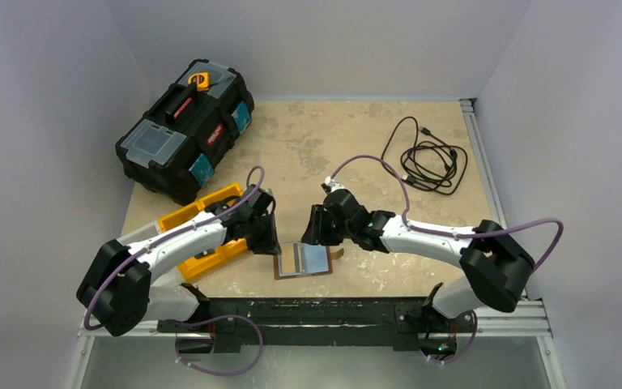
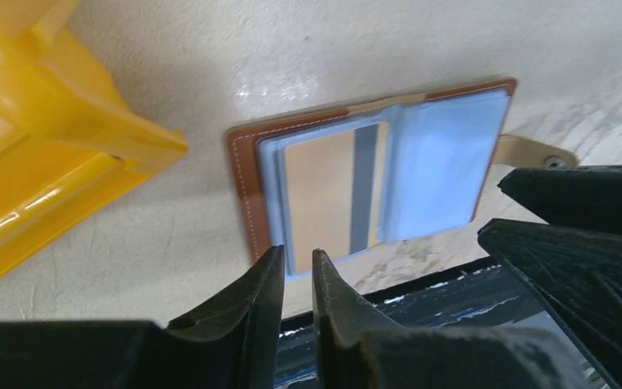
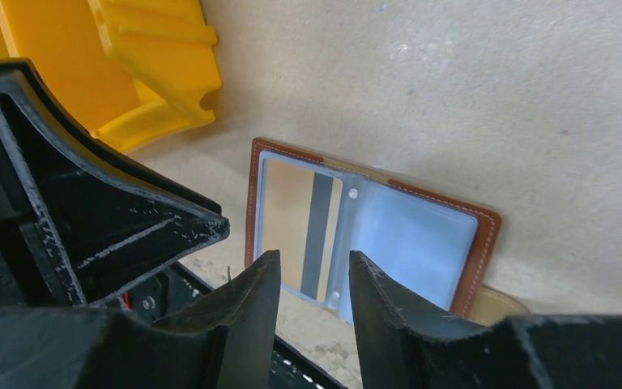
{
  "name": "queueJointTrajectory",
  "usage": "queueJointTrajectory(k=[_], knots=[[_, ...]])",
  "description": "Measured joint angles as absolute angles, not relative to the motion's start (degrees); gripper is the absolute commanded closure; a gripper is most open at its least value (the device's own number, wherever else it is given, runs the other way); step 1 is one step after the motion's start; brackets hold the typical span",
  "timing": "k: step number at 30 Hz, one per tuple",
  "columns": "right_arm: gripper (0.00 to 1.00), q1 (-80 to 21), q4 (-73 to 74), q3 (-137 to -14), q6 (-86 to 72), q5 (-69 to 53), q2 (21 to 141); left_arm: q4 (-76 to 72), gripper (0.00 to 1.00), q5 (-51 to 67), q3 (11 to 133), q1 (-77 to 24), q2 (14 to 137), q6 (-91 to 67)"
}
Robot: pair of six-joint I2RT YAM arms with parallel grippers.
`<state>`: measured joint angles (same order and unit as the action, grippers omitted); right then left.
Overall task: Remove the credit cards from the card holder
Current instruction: Remove the credit card from the card holder.
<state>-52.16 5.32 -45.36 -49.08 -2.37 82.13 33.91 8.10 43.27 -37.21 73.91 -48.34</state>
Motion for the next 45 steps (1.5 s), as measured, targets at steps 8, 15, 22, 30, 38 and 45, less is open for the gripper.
queueJointTrajectory(k=[8,15,22,30,38,45], knots=[[0.67,-52.34,-0.73,-45.36,-50.57,-6.04,89.19,30.55,0.96,9.17,40.51,-37.15,74.61,-47.75],[0.68,-52.34,-3.36,-45.36,-51.03,-8.43,93.45,27.53,1.0,9.61,40.36,-37.15,77.19,-47.79],[0.68,-52.34,-4.97,-45.28,-51.18,-9.45,94.56,26.15,1.0,9.61,39.4,-37.15,79.96,-47.88],[0.68,-52.34,-8.16,-43.4,-51.86,-11.2,96.18,24.01,1.0,10.28,39.4,-37.56,81.17,-48.49],[0.65,-51.86,-10.61,-41.63,-52.62,-11.79,95.7,23.92,1.0,10.17,39.9,-38.02,82.11,-50.0],[0.64,-50.0,-16.58,-37.19,-54.37,-15.16,94.54,23.38,1.0,10.15,40.27,-39.18,82.74,-51.48]])
